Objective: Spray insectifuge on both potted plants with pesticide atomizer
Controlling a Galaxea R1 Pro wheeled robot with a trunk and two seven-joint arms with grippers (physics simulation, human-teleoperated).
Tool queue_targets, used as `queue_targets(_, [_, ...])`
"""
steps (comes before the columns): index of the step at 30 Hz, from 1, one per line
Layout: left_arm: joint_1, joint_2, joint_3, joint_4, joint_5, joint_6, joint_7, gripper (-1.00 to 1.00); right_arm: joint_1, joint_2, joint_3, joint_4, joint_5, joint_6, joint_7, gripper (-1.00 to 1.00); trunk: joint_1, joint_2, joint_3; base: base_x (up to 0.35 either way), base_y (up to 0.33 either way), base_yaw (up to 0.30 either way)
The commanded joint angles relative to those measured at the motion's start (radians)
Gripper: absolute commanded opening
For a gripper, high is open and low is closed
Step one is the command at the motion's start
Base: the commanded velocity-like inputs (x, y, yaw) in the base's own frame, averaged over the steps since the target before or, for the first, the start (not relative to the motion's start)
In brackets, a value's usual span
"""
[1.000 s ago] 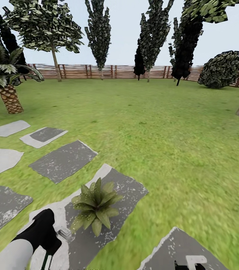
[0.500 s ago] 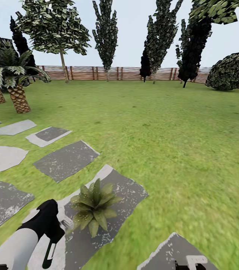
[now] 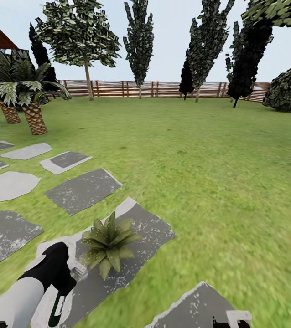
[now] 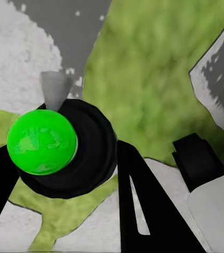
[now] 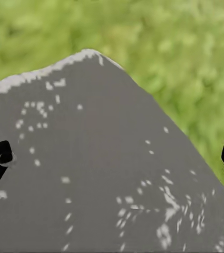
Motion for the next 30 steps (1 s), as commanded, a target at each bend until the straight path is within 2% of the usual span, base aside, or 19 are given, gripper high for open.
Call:
queue_targets(1, [-0.001,0.0,0.004,-0.001,-0.009,0.02,-0.008,-1.0,0.0,0.0,-0.008,0.001,0.011,-0.003,-0.003,1.0,0.0,0.0,-0.001,0.028,-0.251,0.277])
queue_targets(3, [-0.001,0.001,0.004,-0.002,-0.01,0.06,-0.005,-1.0,0.0,0.0,-0.008,0.001,0.011,-0.003,-0.003,1.0,0.0,0.0,-0.001,0.146,-0.182,0.277])
queue_targets(5, [0.001,-0.002,0.002,-0.002,-0.02,0.074,-0.004,-1.0,0.0,-0.001,-0.008,0.0,0.011,-0.003,-0.003,1.0,0.0,0.0,-0.001,0.108,-0.065,0.277])
queue_targets(8, [0.004,-0.005,0.002,0.0,-0.066,0.08,-0.005,-1.0,0.0,0.0,-0.008,0.0,0.011,-0.003,-0.003,1.0,0.0,0.0,-0.001,0.026,-0.015,0.278])
queue_targets(10, [0.004,-0.004,0.004,0.0,-0.079,0.081,-0.006,-1.0,0.0,0.0,-0.008,0.0,0.011,-0.003,-0.003,1.0,0.0,0.0,-0.001,0.005,-0.003,0.278])
queue_targets(16, [-0.001,-0.01,0.009,-0.002,-0.08,0.083,-0.009,-1.0,0.0,0.0,-0.009,0.0,0.011,-0.003,-0.003,1.0,0.0,0.0,-0.001,0.058,-0.037,0.223])
queue_targets(30, [-0.002,-0.011,0.009,-0.003,-0.073,0.083,-0.01,-1.0,0.0,-0.001,-0.008,0.0,0.011,-0.003,-0.003,1.0,0.0,0.0,-0.001,0.178,-0.211,0.017])
